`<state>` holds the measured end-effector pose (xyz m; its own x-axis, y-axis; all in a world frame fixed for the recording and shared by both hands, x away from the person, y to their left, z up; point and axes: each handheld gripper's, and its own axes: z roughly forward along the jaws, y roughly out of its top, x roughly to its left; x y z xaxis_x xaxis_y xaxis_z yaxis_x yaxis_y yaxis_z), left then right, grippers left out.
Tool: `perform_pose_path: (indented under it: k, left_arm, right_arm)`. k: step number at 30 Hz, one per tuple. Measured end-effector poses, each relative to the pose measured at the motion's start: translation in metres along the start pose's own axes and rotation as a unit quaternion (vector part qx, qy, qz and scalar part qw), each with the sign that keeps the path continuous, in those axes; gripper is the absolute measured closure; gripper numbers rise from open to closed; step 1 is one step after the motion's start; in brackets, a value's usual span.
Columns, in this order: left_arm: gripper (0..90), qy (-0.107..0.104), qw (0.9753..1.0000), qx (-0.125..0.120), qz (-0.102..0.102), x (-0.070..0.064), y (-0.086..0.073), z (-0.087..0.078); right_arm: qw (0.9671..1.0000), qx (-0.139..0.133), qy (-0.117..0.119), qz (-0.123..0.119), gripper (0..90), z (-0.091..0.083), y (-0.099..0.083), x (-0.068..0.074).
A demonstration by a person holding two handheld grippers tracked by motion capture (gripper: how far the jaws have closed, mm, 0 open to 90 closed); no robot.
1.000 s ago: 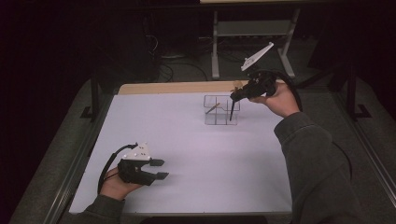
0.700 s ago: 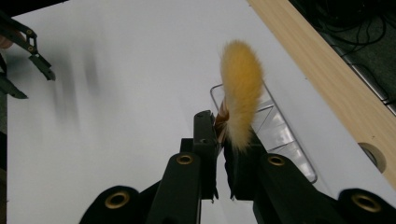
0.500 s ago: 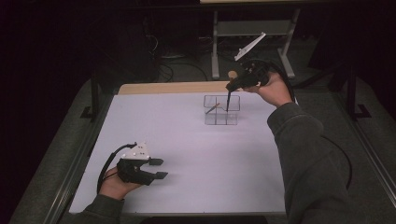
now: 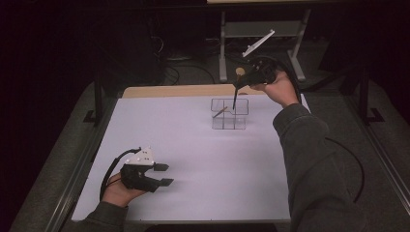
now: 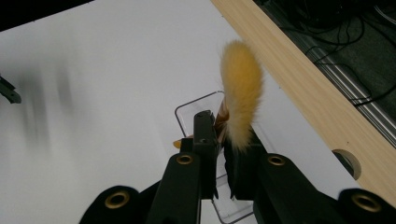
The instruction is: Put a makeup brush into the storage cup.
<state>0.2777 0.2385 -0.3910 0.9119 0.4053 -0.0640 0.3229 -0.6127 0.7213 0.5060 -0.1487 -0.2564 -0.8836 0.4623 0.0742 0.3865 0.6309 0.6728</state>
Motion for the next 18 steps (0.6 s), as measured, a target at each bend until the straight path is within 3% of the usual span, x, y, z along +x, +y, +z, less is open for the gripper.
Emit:
perform_pose_path:
  k: [18]
  left_arm:
    - [35.8,0.004,0.9999,-0.008,-0.013,0.0015,-0.0019,-0.0025]
  right_arm:
    - [0.9997,-0.005,-0.014,0.018,82.7,0.0060,-0.0008,-0.0081]
